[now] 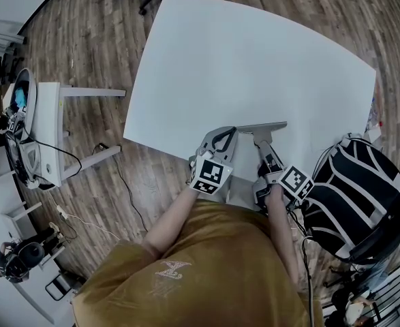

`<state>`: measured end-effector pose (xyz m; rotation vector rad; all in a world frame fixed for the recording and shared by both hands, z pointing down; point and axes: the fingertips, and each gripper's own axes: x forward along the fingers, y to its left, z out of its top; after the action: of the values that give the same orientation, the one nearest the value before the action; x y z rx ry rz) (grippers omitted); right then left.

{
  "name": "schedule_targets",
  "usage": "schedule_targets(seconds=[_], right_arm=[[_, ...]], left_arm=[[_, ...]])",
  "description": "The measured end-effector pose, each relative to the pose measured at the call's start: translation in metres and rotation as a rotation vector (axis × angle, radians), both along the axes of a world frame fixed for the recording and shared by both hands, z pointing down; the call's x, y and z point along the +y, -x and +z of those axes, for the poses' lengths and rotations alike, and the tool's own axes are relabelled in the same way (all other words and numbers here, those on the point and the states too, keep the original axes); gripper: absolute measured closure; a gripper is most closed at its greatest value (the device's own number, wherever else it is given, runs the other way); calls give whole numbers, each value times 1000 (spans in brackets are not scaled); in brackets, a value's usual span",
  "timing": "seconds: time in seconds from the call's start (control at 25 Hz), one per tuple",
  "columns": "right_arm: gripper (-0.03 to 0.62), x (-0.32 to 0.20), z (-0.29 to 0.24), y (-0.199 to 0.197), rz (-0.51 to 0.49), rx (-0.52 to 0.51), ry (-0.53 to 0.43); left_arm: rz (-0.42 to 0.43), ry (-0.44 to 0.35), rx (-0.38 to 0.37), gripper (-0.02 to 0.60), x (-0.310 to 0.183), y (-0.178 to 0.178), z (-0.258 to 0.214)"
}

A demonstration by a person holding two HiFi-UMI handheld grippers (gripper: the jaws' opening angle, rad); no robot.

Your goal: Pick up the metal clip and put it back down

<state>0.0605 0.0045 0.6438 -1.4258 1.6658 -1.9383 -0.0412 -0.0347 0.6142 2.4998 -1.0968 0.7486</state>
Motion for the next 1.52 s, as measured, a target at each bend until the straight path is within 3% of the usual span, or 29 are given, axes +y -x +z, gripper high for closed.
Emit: schedule_targets(seconds=[0.84,1.2,1.24,1.52], right_arm=[[471,-13,25,6,62,-157,154],[541,-21,17,12,53,-201,116],[584,-21,17,12,56,-204,109],[586,-20,17,12,57,-198,110]], left_arm=[[-4,40,-5,575,-6,5,13],[-12,46,-3,575,-7,7,15],[-13,47,-3,575,-6,7,15],[-24,50,-5,575,-6,12,17]])
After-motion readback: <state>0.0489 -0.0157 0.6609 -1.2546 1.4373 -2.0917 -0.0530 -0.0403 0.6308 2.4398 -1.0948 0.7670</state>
